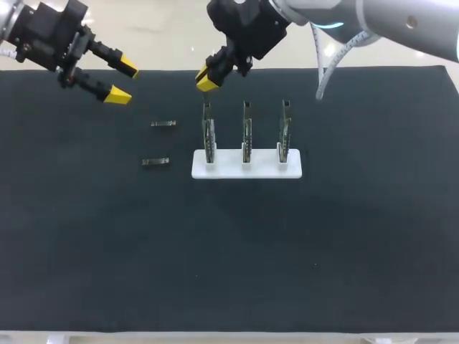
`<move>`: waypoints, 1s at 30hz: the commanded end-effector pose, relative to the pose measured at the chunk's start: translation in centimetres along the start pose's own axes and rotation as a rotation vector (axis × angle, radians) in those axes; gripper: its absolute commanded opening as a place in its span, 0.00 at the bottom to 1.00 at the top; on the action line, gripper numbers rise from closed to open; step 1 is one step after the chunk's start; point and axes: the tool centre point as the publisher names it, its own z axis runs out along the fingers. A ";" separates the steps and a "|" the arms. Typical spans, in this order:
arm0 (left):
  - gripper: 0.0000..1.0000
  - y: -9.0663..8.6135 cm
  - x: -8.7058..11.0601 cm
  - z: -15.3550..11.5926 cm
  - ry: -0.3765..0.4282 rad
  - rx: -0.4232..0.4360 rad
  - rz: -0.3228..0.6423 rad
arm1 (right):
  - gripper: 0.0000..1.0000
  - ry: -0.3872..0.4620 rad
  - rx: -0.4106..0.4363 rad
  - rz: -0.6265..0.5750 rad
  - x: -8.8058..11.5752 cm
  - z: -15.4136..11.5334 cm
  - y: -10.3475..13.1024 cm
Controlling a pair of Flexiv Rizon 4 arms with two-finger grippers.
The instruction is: Pick up the optical module with the left hand, and insert it into the network port with the right hand.
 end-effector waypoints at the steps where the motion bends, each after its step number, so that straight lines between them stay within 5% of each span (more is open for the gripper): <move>1: 1.00 0.0 0.0 0.0 0.003 0.001 0.000 | 0.00 -0.001 0.005 0.002 0.3 0.4 0.2; 30: 1.00 0.0 0.0 0.0 0.003 0.001 0.000 | 0.00 -0.004 -0.004 0.017 -0.1 0.1 -0.1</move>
